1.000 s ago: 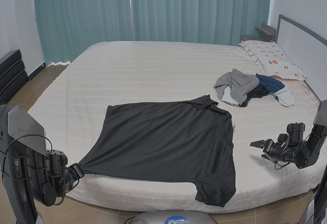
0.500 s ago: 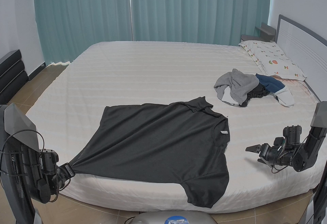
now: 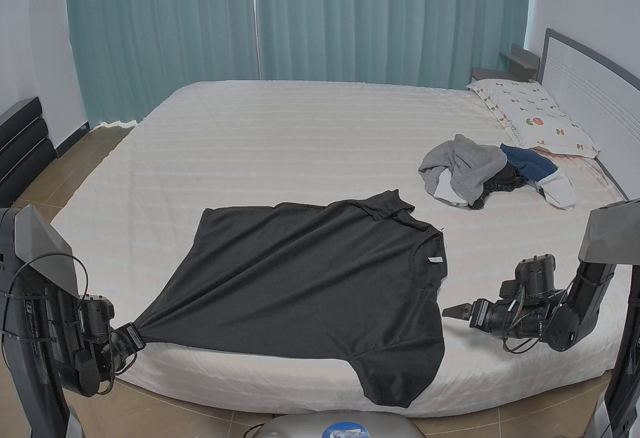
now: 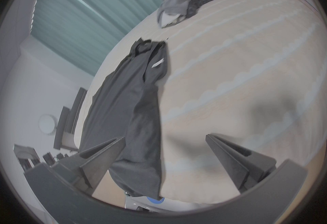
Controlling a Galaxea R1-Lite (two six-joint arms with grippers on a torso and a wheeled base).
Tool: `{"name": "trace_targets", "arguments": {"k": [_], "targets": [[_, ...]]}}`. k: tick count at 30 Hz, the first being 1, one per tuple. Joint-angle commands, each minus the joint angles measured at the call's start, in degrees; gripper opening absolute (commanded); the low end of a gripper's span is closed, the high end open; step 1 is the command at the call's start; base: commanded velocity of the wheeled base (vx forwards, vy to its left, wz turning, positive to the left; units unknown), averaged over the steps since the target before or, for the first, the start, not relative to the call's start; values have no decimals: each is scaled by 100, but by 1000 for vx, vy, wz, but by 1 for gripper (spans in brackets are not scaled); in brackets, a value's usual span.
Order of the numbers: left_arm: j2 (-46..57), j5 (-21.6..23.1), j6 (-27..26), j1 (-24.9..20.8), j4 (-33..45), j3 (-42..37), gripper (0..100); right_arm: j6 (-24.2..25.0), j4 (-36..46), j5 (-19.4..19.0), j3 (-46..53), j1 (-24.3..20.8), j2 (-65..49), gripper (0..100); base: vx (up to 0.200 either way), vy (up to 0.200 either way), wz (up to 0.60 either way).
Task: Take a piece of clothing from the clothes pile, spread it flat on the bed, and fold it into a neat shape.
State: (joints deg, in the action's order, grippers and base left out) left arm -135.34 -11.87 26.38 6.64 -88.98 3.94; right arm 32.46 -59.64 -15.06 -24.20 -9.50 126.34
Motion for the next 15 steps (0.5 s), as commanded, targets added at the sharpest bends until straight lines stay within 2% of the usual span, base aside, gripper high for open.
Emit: {"name": "trace_targets", "arguments": {"k": [1,2,7,13,14,15], "targets": [[-71,-8,-195,83,-41,-113,0,-100,5,82,-120,-474,312,100,0,0,0],[-71,-17,-247,100,-41,-148,0,-100,-4,152,-155,-641,461,100,0,0,0],[-89,-61,-458,188,-32,-209,0,-117,-4,671,-331,-905,672,100,0,0,0],[-151,-52,-485,188,-41,-209,0,-126,-4,723,-331,-1045,699,100,0,0,0],[-142,-61,-485,188,-41,-209,0,-197,5,732,-287,-1045,664,0,0,0,0],[-142,-52,-485,188,-41,-218,0,-240,5,732,-261,-1037,628,0,0,0,0]]}}
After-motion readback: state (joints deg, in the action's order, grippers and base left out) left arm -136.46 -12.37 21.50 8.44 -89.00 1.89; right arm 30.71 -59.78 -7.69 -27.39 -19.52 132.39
